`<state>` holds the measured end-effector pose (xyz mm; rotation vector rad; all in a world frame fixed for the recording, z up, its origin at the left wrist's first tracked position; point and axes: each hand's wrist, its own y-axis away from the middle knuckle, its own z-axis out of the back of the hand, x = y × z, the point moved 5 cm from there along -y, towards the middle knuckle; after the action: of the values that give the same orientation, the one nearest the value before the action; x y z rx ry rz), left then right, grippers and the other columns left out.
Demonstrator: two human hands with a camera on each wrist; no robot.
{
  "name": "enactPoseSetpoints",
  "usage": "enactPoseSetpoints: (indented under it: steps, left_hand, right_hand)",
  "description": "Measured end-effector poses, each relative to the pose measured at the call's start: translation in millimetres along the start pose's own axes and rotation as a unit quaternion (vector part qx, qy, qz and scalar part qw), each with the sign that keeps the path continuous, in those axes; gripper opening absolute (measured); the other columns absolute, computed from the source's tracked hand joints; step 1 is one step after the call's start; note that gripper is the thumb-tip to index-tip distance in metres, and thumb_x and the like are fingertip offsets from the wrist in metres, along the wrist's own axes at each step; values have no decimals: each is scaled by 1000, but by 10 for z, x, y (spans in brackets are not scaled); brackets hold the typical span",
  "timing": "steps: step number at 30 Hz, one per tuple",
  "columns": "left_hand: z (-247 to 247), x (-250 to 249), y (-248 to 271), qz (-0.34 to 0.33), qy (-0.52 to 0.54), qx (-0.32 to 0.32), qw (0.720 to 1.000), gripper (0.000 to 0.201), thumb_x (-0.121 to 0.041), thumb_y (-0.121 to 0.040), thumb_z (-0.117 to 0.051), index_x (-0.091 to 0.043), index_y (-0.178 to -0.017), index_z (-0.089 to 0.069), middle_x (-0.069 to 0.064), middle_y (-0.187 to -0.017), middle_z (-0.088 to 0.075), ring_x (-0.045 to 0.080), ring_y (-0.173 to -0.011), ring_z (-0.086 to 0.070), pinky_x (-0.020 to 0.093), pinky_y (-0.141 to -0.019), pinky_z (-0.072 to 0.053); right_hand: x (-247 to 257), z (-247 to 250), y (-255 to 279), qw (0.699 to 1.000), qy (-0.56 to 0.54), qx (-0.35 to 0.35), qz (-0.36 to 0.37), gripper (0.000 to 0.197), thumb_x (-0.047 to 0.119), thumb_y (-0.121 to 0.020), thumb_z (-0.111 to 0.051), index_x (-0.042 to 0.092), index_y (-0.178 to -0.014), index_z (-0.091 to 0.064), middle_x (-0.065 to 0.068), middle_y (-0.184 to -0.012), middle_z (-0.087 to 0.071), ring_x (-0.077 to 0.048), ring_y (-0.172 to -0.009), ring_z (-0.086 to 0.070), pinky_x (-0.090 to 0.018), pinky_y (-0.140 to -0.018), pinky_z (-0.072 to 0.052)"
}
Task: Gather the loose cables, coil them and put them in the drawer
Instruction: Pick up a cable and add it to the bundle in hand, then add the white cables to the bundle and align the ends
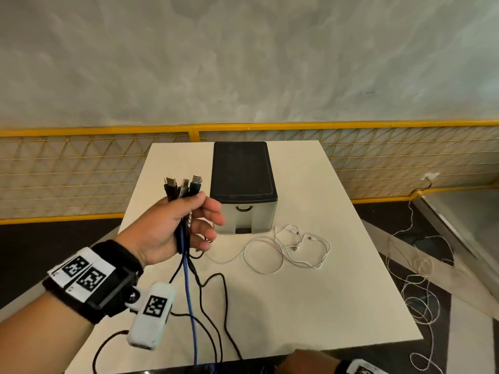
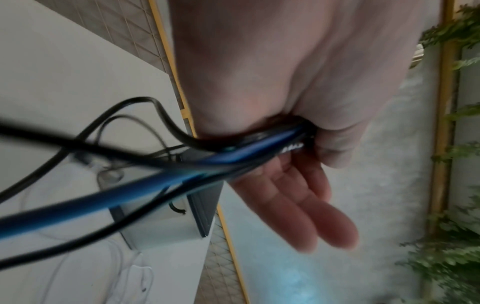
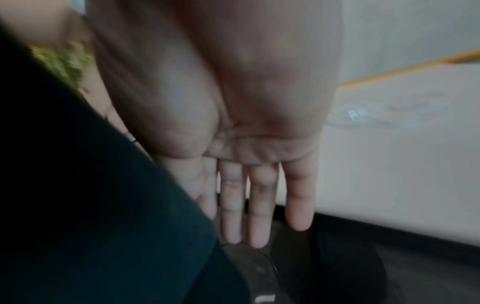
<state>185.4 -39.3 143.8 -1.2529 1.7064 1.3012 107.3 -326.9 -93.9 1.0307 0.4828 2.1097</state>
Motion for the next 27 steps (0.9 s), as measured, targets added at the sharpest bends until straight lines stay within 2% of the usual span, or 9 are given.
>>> enactPoseSetpoints:
  steps: [3,5,8,12,14,20,22,24,27]
  left_hand:
    - [-100,-14,6,-18,12,17,1000,36,-32,-86,-50,-8,-80,-77,19,-84,-73,24,-58,-70,36,-49,-59]
    - [-136,-21,3,-26,12,20,999,38,-33,-86,-49,-9,-79,-77,20,-85,-74,27,-62,-72,37,-50,-60]
    - [-174,-10,-17,-31,12,24,999,39,-33,-86,-48,-9,-78,-77,20,-85,-75,29,-67,-75,39,-52,-61]
    - [-218,31,-72,-33,20,19,999,39,-33,-85,-47,-9,-75,-77,21,-84,-74,32,-70,-75,41,-53,-61]
    - [-242,61,-103,-30,24,15,999,39,-32,-85,-47,-8,-74,-77,23,-83,-74,32,-69,-75,41,-53,-61]
    - [-261,117,-167,-19,15,9,1000,40,-32,-85,-47,-8,-74,-77,25,-84,-73,35,-70,-75,43,-54,-61]
    - [-238,108,-196,-18,11,5,1000,40,-32,-85,-47,-8,-74,-76,25,-84,-74,36,-71,-75,43,-56,-61]
    - [-209,104,-229,-18,8,0,1000,40,-32,-85,-46,-8,-74,-76,25,-85,-74,36,-73,-75,44,-58,-62]
    - [-205,95,-288,-19,11,-5,1000,40,-33,-85,-47,-8,-75,-77,23,-85,-74,36,-75,-75,45,-61,-62]
  right_hand:
    - [-52,5,-68,996,-69,50,-39,37,20,-104,-37,10,-130,-61,-7,-140,-57,-14,-129,-49,-19,-104,-29]
    - [69,348,-106,995,-67,29,-70,30,33,-90,-50,18,-105,-72,2,-110,-70,-6,-99,-60,-17,-89,-40]
    - [-82,814,-87,984,-139,-69,-88,29,44,-70,-49,23,-79,-67,4,-74,-66,-22,-79,-68,-27,-75,-53]
    - [-607,1585,-280,937,-22,-297,-182,21,28,-91,-51,23,-99,-70,-3,-102,-71,-25,-99,-67,-30,-82,-50]
    - [-818,1898,-386,915,3,-346,-207,28,22,-92,-50,27,-113,-69,-4,-117,-65,-27,-110,-62,-32,-88,-48]
    - [-1123,2089,-808,929,133,-229,-258,57,20,-94,-38,38,-147,-35,8,-161,-21,-25,-147,-19,-45,-112,-30]
    - [-1133,2077,-905,930,168,-206,-253,52,23,-95,-36,38,-145,-38,7,-157,-30,-25,-145,-24,-46,-112,-27]
    - [-1110,2055,-940,919,202,-215,-261,42,26,-95,-36,36,-133,-50,4,-140,-47,-25,-131,-40,-45,-105,-33]
    - [-1118,1980,-903,912,199,-218,-285,31,27,-97,-35,29,-121,-54,2,-127,-56,-25,-120,-49,-44,-98,-37]
